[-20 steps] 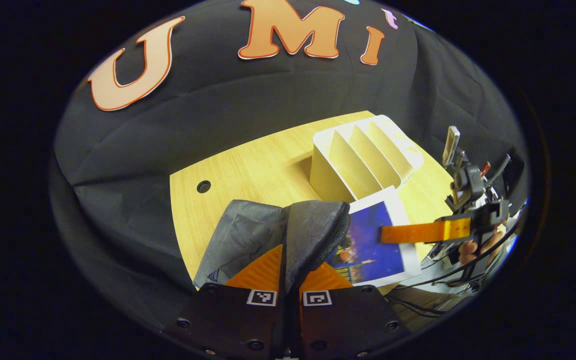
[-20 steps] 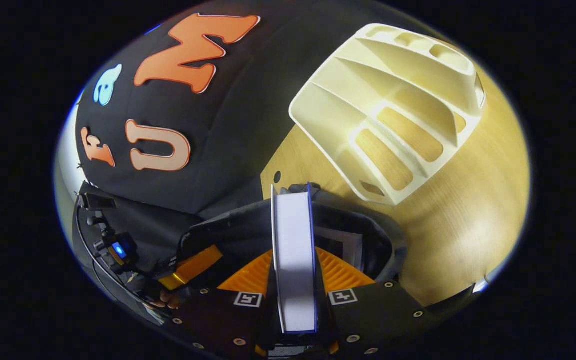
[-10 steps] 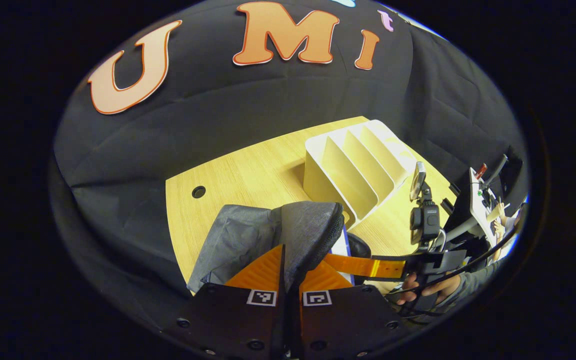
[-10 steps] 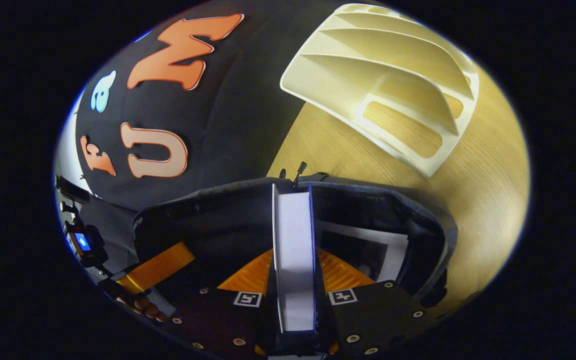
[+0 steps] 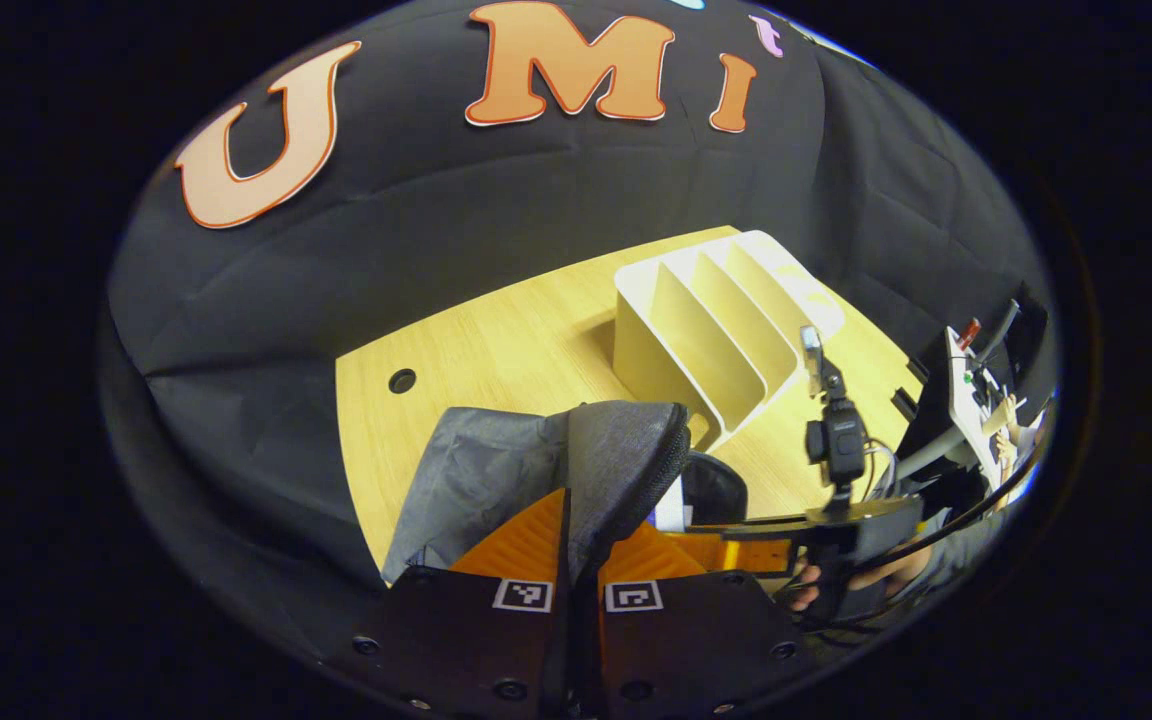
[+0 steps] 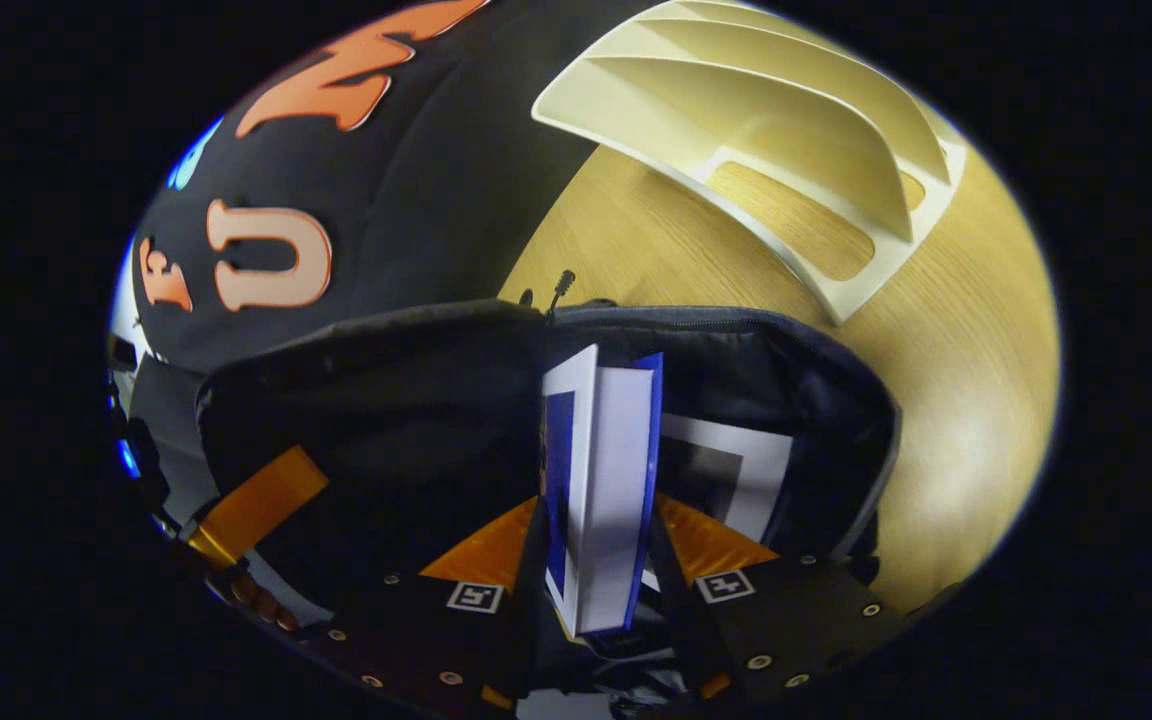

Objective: Open the schoolbag, grab two books from the bookshelf and put them into the schoolbag.

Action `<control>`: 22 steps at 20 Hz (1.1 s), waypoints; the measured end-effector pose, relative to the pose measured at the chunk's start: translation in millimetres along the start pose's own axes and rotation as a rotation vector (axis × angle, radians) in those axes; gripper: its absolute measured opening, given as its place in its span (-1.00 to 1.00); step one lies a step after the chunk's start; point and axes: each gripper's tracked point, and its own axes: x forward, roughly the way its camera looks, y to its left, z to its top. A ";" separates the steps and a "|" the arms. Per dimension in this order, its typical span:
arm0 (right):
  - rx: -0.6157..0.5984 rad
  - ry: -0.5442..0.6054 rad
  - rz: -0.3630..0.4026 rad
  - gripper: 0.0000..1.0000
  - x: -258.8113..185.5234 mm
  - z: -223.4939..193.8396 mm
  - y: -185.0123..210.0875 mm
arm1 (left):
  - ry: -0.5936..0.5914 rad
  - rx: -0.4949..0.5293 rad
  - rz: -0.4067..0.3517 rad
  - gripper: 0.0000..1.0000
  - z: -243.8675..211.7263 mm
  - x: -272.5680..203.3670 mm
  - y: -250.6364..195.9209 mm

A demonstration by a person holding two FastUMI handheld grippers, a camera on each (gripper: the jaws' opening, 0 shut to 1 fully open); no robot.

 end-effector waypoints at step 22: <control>-0.729 -0.534 -0.178 0.92 -294.9 227.4 -52.1 | -0.352 -0.064 0.247 0.92 72.8 -4.5 -192.8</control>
